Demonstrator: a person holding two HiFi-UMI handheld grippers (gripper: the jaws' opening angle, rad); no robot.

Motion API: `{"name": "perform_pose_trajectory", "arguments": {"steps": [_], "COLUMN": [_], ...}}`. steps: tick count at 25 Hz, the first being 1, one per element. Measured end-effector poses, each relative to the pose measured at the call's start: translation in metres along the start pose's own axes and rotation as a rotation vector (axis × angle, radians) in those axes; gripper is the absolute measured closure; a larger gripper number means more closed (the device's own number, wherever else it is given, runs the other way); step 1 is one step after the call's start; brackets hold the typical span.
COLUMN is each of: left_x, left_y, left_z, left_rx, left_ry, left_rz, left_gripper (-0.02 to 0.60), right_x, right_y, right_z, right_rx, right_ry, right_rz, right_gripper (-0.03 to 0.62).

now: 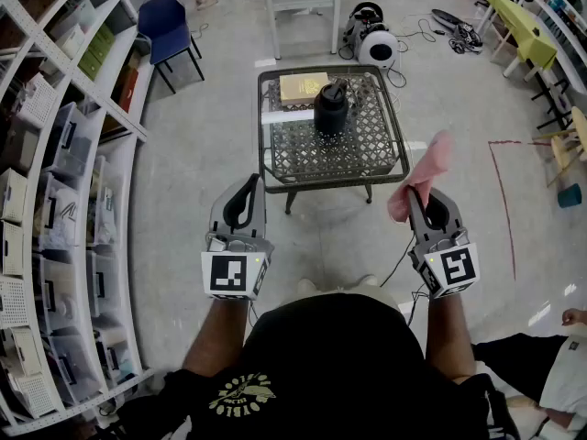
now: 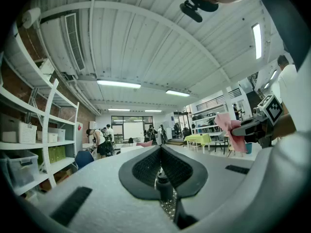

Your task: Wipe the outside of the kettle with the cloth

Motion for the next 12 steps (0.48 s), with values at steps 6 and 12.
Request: {"name": "perform_pose_trajectory", "arguments": {"steps": [6,12], "left_x": [0.008,0.003], "left_y": [0.008,0.021], "left_z": [-0.017,-0.017], "left_rx": [0.014,0.022], "left_ry": [0.011,0.031], "left_rz": [0.003,-0.034], "left_gripper": [0.572,0.572], "right_x": [0.000,-0.003], "right_y": [-0.004,-0.014], "right_z": [-0.020,-0.009], "right_rx": [-0.036,-0.042], "right_ry": [0.000,0.003], "right_rz": [0.026,0.045], "right_gripper": [0.566,0.566]}}
Point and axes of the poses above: the fingertips, and each gripper's own axes: x backward along the fingers, z to its right, y out of its underside, the point moved 9 cm from there along x, backward along the fingers, and after that the axes turned 11 degrees about y, right-handed, at the moved point
